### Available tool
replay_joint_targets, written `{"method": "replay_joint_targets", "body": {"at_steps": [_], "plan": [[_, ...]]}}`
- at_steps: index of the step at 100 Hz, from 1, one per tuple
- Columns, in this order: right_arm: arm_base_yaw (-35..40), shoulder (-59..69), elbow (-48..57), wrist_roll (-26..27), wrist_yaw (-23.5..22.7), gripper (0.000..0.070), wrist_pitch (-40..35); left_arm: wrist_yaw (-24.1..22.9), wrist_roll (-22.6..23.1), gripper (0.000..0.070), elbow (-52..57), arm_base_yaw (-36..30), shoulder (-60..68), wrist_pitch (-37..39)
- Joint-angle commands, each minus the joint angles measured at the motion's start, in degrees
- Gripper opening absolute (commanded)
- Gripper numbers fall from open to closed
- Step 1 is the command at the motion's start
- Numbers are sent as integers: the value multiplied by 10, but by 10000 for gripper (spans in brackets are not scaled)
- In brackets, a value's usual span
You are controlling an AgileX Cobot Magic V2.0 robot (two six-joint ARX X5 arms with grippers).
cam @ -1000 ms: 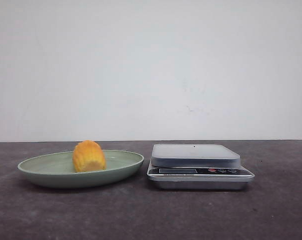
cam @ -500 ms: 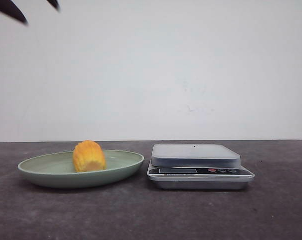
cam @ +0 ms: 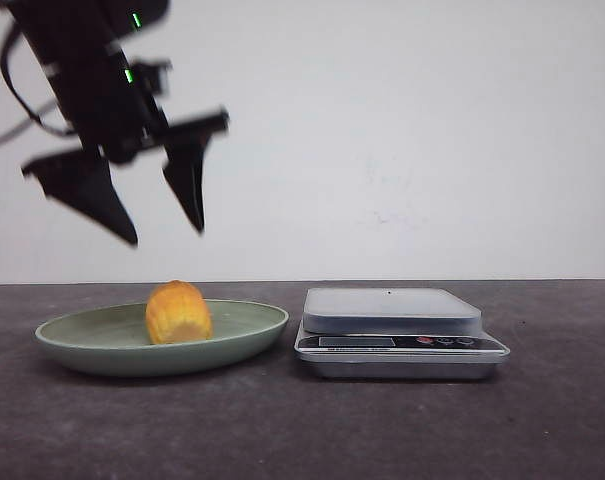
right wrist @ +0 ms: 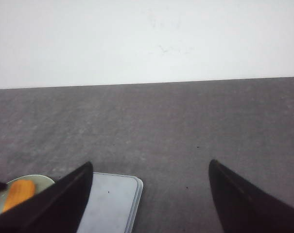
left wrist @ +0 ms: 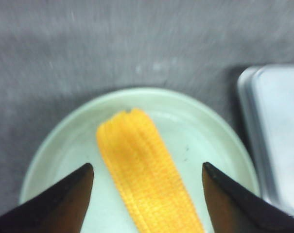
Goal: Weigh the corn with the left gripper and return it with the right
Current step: 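Lower the left gripper over the corn cob on the green plate, then close the left gripper on the corn cob and lift it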
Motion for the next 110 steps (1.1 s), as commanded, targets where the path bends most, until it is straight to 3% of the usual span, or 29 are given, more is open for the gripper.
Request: {"method": "replay_joint_targets", "body": {"at_steps": [1,35,40,56,61,96,110], "plan": [[1,3,13,-8,4,482,3,-4,-3,429,8,-7,27,6],[1,3,13,-10,3,481,3,-15,-14,412,8,-29,78,0],[1,3,13,-10,4,481,3,-15,-14,362,8,-32,78,-2],[1,3,13,-10,4,481,3,-19,-9,65,8,-37,78,-5],[1,3,13,-10,4,481,3,-19,-7,0,8,-37,78,-5],[1,3,13,-10,3,481,3,-15,7,1,16,-38,16,-3],[1,3,13,-10,4,481,3,-12,39,3,60,-50,-25,-54]]}}
